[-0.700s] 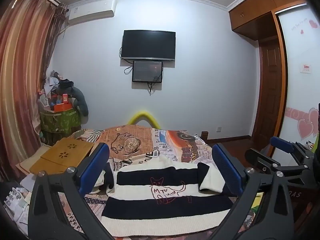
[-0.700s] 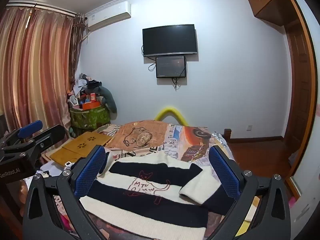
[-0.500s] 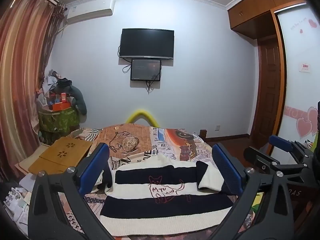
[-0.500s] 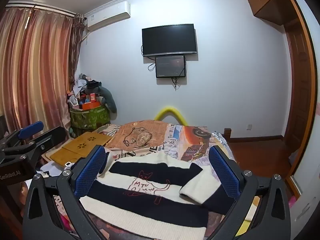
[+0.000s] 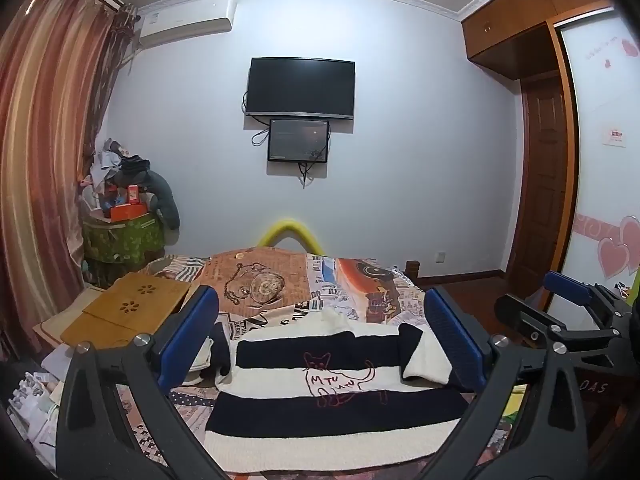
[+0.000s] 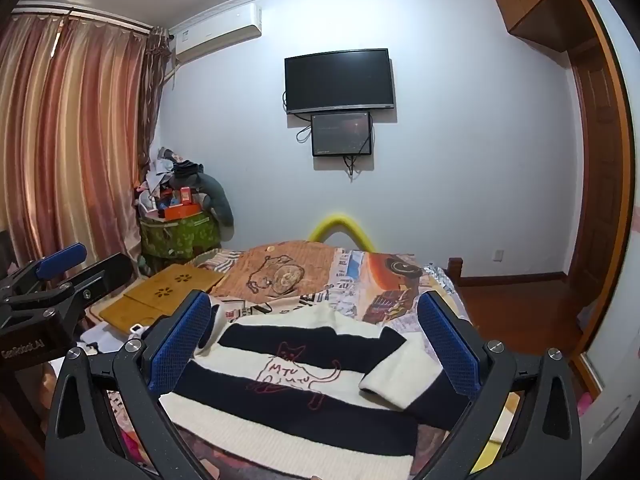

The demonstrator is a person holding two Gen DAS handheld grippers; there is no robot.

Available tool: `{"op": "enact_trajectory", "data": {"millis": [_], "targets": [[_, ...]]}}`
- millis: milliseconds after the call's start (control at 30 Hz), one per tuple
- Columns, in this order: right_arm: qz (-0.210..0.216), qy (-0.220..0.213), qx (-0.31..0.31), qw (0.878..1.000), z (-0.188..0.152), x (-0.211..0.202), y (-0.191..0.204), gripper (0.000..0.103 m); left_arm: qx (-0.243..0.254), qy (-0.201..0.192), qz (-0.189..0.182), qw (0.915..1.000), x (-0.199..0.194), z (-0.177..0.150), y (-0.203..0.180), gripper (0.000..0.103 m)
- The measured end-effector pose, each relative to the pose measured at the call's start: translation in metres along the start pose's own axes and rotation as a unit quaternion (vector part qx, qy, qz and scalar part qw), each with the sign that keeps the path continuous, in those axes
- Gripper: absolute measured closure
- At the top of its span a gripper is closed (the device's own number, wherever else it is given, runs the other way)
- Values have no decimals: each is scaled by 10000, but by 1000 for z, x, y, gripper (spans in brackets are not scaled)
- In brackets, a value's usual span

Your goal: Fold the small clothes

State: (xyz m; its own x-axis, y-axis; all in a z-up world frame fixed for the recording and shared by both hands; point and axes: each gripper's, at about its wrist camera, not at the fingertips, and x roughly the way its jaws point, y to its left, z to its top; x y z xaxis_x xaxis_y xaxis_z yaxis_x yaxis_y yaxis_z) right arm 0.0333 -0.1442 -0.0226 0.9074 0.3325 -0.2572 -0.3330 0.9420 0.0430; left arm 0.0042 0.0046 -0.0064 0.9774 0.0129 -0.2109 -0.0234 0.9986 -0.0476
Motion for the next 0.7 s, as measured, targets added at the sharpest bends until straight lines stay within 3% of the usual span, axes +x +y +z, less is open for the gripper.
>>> {"op": "enact_trajectory", "data": {"millis": [700], "targets": [[9,13,32,10000,0,2,3,0,-62,-4,58,10000,2,-1,4,0]]}}
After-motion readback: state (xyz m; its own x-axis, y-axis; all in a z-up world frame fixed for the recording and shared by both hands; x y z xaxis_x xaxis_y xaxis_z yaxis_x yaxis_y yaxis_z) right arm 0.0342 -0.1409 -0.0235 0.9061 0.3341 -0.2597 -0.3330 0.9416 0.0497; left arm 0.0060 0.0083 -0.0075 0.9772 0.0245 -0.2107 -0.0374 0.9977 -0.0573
